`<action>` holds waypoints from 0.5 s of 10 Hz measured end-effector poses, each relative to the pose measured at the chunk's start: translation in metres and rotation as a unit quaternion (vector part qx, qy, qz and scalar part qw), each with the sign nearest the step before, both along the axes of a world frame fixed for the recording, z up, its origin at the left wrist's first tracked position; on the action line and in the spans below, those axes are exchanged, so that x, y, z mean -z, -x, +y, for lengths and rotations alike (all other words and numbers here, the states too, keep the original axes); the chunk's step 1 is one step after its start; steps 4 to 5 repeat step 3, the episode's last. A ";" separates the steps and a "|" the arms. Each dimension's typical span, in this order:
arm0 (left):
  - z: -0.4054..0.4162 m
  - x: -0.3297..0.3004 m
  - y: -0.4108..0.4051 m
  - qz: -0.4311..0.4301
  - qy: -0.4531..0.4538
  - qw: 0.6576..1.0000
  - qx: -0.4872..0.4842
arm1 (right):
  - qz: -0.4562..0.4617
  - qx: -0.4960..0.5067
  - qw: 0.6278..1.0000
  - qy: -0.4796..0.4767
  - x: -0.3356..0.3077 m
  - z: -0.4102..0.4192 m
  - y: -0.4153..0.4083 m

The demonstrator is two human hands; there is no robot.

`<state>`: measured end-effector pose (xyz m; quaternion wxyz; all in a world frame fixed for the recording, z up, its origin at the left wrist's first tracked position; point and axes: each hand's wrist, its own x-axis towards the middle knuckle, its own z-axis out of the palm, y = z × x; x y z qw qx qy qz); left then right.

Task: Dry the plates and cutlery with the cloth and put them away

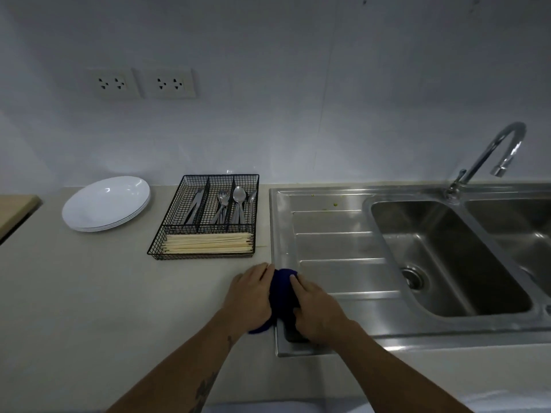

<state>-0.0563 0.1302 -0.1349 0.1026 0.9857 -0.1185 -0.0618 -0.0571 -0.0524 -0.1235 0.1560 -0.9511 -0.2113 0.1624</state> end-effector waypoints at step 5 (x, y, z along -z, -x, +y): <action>-0.016 -0.034 0.005 0.021 -0.110 0.994 -0.021 | 0.018 0.015 0.999 -0.036 -0.013 -0.020 -0.009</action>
